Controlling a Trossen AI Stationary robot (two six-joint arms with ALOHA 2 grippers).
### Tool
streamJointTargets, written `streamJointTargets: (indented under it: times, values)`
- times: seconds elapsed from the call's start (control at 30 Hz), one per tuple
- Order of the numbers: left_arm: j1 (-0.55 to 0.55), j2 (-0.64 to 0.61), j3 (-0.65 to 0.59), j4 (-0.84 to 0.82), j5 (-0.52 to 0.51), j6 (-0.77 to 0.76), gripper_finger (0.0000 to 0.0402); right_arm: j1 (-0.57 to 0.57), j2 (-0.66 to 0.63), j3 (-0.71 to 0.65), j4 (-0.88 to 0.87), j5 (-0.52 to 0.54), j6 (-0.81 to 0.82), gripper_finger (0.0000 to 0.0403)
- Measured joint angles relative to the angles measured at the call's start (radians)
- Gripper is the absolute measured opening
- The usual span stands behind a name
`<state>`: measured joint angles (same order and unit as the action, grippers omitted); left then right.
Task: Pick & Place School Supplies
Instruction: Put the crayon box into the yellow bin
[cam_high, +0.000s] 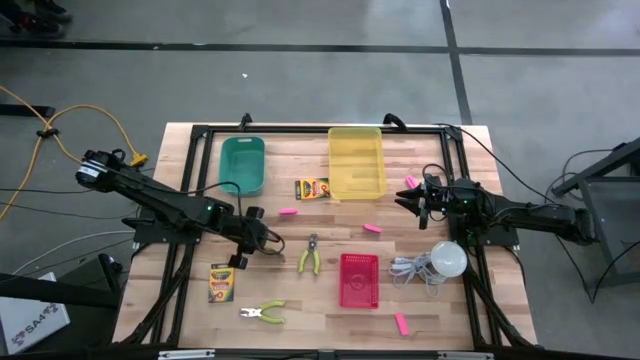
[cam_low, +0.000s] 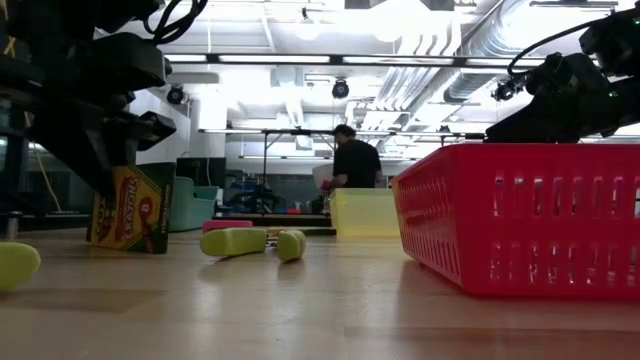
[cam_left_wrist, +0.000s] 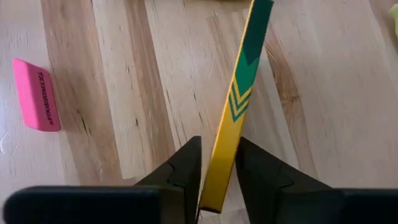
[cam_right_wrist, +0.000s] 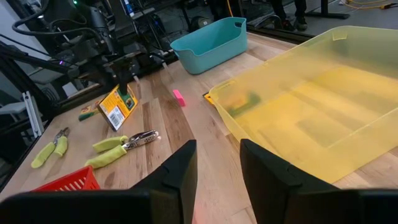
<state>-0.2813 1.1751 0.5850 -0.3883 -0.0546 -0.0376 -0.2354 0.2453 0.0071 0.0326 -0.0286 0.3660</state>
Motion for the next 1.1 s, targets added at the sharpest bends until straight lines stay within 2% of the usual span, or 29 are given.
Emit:
streamJointTargets:
  times: [0.3, 0.53, 0.8, 1.1]
  values:
    - [0.000, 0.000, 0.000, 0.005, 0.024, -0.032, 0.0022, 0.000, 0.000, 0.000, 0.000, 0.000, 0.000, 0.0110]
    - [0.000, -0.001, 0.007, 0.026, 0.068, -0.047, 0.0022, 0.000, 0.000, 0.000, 0.000, 0.000, 0.000, 0.0110]
    - [0.019, -0.030, 0.077, 0.028, 0.103, -0.072, 0.0027, 0.000, 0.000, 0.000, 0.000, 0.000, 0.000, 0.0110]
    - [0.163, -0.045, 0.160, 0.088, 0.102, -0.090, 0.0029, 0.000, 0.000, 0.000, 0.000, 0.000, 0.000, 0.0110]
